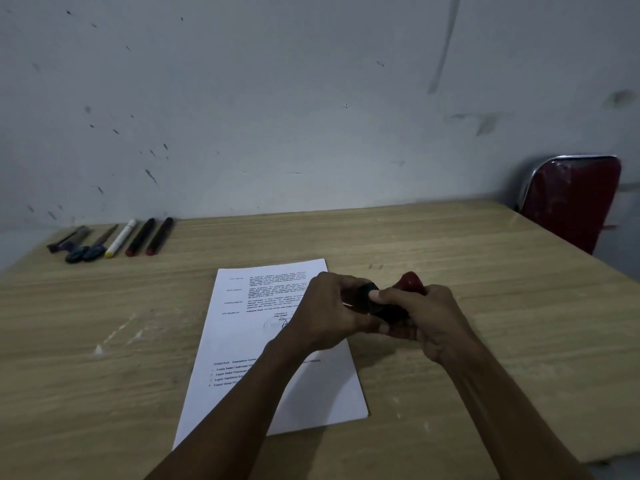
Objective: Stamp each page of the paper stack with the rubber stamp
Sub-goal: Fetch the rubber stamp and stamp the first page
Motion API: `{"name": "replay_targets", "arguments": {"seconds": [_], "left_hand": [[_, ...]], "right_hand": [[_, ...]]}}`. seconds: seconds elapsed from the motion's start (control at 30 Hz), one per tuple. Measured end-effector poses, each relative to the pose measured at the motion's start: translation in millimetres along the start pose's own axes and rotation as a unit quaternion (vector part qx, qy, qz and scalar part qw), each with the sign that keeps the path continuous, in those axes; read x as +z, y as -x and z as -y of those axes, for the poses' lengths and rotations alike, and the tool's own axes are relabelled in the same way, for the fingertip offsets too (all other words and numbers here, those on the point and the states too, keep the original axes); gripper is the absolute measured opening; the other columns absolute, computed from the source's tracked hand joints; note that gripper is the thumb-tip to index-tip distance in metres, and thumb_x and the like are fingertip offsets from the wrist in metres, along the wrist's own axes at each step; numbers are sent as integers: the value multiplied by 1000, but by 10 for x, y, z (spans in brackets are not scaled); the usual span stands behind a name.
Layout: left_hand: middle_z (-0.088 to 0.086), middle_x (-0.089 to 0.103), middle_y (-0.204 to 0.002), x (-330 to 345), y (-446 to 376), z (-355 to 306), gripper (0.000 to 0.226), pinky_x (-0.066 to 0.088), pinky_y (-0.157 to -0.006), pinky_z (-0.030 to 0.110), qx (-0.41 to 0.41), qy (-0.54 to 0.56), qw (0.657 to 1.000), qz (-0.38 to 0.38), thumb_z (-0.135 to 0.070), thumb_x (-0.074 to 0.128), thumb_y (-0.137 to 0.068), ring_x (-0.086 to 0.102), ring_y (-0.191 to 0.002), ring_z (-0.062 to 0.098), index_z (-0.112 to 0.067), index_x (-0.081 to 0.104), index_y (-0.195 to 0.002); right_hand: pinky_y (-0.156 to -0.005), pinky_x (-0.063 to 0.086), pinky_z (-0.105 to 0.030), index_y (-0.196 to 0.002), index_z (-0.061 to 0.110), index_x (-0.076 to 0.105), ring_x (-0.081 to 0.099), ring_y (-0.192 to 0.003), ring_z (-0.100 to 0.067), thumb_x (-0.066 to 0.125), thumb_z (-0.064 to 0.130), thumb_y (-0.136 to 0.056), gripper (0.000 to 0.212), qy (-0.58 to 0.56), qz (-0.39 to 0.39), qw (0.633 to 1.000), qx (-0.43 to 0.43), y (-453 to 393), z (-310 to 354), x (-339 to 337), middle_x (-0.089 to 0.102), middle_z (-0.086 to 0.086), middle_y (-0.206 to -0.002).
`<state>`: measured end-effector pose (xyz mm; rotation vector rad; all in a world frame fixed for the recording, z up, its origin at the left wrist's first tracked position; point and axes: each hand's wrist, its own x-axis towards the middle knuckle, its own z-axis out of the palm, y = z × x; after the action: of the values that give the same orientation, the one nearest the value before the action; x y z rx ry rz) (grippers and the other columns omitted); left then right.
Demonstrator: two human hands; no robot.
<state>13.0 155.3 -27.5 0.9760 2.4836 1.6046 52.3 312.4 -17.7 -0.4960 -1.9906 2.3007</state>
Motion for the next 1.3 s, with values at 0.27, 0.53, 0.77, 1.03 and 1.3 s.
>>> {"name": "replay_targets", "arguments": {"seconds": [0.27, 0.53, 0.77, 1.03, 1.3], "left_hand": [[-1, 75, -85, 10, 29, 5, 28, 57, -84, 38, -12, 11, 1000, 1, -18, 85, -66, 72, -85, 12, -17, 75, -92], [-1, 76, -87, 60, 36, 14, 31, 57, -83, 37, -8, 0, 999, -31, -19, 86, -66, 72, -85, 11, -16, 75, -94], [-6, 75, -87, 145, 28, 61, 55, 57, -74, 19, -50, -22, 986, -156, -32, 92, -56, 70, -77, 1, -11, 73, -103], [4, 71, -100, 123, -45, 146, 70, 59, -77, 27, -79, 60, 986, -135, -7, 90, -56, 71, -87, 13, -9, 63, -121], [4, 62, -108, 247, -190, 363, 65, 57, -81, 33, -83, -91, 986, -109, -20, 91, -55, 66, -91, 16, -13, 63, -113]], "right_hand": [[-50, 55, -30, -85, -12, 68, 73, -62, -24, 80, 1, -73, 21, 3, 22, 999, 24, -25, 21, -30, 73, -18, -73], [-49, 55, -28, -82, -8, 67, 72, -60, -21, 76, -1, -75, 13, -39, 34, 998, 43, -39, 12, -35, 72, -17, -72], [-50, 57, -31, -71, -4, 67, 73, -62, -23, 82, -2, -68, 16, -32, -45, 998, -27, -54, 28, -19, 72, -15, -68], [-54, 59, -31, -84, -8, 66, 74, -70, -30, 83, 1, -70, 24, -70, -53, 996, -3, -80, -14, -150, 73, -21, -79], [-57, 60, -34, -89, -4, 64, 74, -68, -33, 85, 9, -70, 32, -63, -78, 995, 22, -144, -88, -286, 73, -21, -75]]}}
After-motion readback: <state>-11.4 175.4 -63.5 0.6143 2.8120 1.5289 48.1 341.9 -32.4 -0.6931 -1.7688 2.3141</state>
